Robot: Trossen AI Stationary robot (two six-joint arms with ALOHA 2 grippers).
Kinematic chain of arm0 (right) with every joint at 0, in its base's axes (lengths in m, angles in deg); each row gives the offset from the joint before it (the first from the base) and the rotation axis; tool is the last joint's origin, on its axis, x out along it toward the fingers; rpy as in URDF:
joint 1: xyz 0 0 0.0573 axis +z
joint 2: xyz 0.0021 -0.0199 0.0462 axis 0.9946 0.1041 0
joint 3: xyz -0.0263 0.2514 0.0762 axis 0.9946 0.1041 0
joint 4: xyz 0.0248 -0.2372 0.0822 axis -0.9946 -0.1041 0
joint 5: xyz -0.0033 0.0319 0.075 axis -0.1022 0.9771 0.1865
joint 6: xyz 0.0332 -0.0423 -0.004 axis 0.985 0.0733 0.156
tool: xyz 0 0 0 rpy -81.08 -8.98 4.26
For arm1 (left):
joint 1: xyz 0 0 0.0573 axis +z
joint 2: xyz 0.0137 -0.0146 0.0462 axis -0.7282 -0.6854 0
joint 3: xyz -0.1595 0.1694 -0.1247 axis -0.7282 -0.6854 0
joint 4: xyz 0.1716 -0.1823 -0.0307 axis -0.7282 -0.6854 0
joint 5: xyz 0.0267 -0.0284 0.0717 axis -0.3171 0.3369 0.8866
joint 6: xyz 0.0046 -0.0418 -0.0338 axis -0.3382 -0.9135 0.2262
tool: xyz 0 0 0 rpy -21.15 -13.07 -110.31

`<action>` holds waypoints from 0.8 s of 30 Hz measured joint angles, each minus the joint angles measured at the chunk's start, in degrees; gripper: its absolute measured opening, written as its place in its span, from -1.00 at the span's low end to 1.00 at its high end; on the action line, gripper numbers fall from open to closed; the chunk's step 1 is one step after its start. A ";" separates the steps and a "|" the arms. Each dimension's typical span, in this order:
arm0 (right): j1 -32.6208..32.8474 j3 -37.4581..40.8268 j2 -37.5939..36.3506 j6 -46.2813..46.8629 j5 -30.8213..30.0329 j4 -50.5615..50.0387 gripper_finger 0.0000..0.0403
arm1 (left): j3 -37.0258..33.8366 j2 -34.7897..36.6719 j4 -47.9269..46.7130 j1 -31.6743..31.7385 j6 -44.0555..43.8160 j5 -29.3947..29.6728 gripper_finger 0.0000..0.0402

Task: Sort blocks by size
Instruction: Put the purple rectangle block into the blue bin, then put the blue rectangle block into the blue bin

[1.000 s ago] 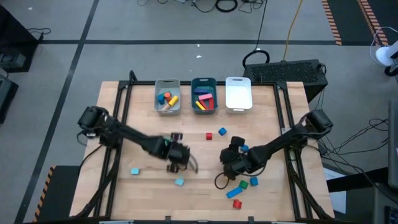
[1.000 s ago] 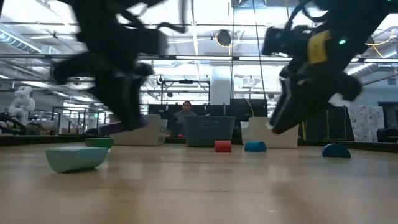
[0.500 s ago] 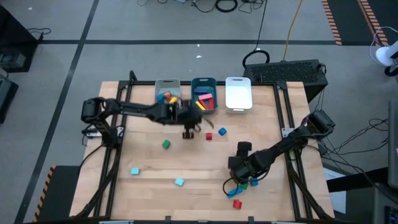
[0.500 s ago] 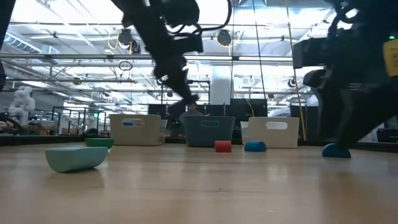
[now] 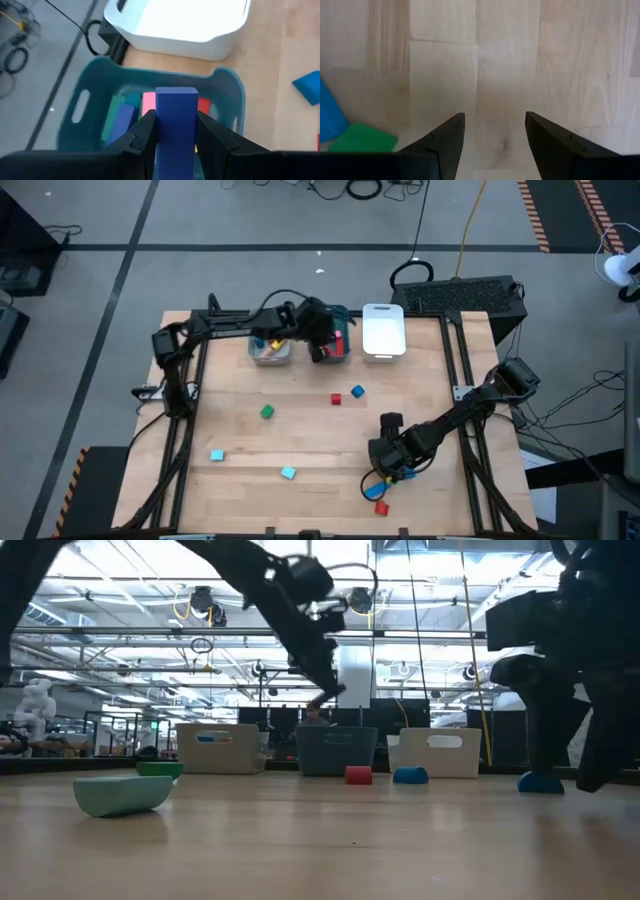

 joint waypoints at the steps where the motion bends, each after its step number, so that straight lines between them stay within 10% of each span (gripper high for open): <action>1: 0.08 0.00 0.00 -0.32 -0.01 0.15 0.00 | 1.13 -1.39 -0.07 0.42 0.06 -0.24 -0.45; 24: 1.32 0.00 -0.02 1.47 -3.53 1.29 0.00 | 15.16 -15.65 -10.20 2.46 7.83 -1.60 -0.21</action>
